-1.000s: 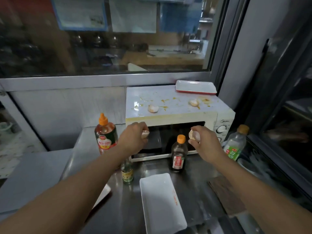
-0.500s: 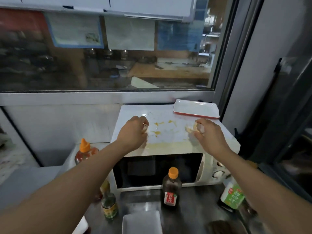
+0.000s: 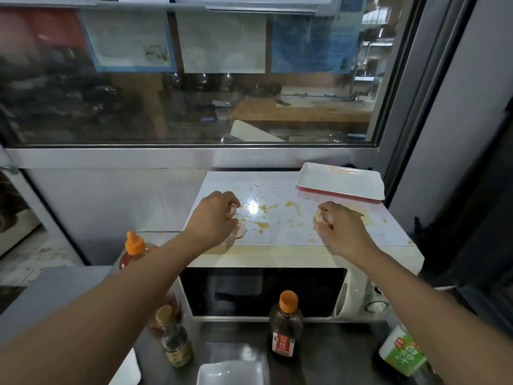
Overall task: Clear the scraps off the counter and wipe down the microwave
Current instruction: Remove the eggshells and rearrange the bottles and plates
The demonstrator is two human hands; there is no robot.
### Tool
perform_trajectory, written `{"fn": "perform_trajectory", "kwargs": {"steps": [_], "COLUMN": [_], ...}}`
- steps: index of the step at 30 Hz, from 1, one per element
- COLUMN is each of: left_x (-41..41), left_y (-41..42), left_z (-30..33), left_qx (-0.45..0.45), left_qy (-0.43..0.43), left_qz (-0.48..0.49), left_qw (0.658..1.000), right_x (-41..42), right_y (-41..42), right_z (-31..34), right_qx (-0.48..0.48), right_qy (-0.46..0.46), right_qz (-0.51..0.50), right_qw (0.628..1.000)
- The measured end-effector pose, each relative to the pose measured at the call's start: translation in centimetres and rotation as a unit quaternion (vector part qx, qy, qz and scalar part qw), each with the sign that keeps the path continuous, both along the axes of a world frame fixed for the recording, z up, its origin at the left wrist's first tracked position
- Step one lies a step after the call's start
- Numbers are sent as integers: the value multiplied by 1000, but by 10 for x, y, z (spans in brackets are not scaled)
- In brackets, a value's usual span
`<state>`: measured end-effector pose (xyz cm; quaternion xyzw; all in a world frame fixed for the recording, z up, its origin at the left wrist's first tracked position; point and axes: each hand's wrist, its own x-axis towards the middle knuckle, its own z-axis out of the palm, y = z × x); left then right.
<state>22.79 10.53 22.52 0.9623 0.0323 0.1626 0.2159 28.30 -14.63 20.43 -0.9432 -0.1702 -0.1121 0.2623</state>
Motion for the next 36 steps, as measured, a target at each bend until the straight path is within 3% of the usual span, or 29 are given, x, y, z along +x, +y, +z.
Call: {"fn": "perform_trajectory", "kwargs": {"steps": [5,36], "left_x": [0,0], "left_y": [1,-4], "left_z": [0,-28], "left_qx": [-13,-43], "left_qy": [-2,25], "left_qz": [-7,-97], "left_qw": [1000,994], "right_x": [2,0], "right_y": [3,41], "right_z": [-1,5], "right_qx": [-29,24], "right_qy": [-7,-12], "right_qz": [3,24], "right_qw": [1000,999]}}
